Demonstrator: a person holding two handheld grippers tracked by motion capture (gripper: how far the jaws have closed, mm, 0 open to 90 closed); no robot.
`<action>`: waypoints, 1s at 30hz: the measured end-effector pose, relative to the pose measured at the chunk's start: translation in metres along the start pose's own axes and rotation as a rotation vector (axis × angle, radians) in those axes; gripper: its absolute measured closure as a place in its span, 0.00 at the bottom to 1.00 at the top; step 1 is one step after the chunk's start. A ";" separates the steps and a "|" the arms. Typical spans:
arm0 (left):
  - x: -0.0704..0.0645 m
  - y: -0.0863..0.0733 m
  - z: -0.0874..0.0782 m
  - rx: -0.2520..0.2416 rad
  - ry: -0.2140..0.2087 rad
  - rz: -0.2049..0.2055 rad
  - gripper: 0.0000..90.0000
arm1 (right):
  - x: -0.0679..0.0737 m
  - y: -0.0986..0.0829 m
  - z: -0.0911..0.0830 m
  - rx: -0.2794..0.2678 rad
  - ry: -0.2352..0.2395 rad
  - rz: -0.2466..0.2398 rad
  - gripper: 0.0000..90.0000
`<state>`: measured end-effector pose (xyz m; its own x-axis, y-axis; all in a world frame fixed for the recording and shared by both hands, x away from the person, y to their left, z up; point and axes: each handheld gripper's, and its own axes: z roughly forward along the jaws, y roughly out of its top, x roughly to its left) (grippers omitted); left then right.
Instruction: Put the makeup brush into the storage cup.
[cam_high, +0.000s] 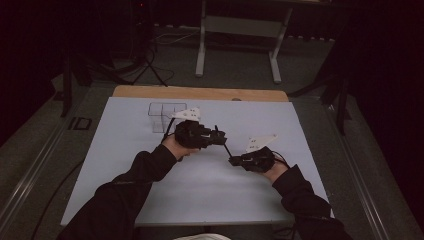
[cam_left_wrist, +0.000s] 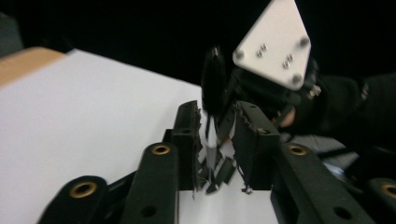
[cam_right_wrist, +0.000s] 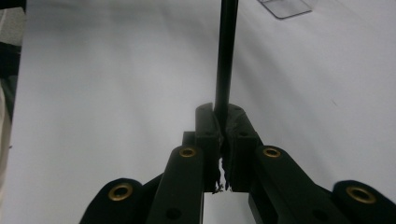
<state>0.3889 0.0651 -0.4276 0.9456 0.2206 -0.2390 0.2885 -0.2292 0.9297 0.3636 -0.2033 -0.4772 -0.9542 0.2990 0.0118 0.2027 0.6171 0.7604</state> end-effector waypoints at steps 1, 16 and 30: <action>0.000 0.000 0.000 -0.008 0.010 -0.003 0.82 | 0.000 0.000 0.000 -0.002 -0.003 0.003 0.96; -0.001 0.004 0.004 -0.027 0.023 -0.043 0.96 | -0.003 -0.001 0.001 -0.011 -0.012 0.018 0.95; -0.009 0.014 0.002 -0.008 0.073 0.042 0.96 | -0.004 0.000 -0.002 -0.044 -0.017 0.080 0.79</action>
<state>0.3846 0.0575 -0.4129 0.9433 0.2796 -0.1787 0.2470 -0.2321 0.9408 0.3668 -0.2055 -0.4760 -0.9314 0.3587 0.0628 0.2679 0.5581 0.7853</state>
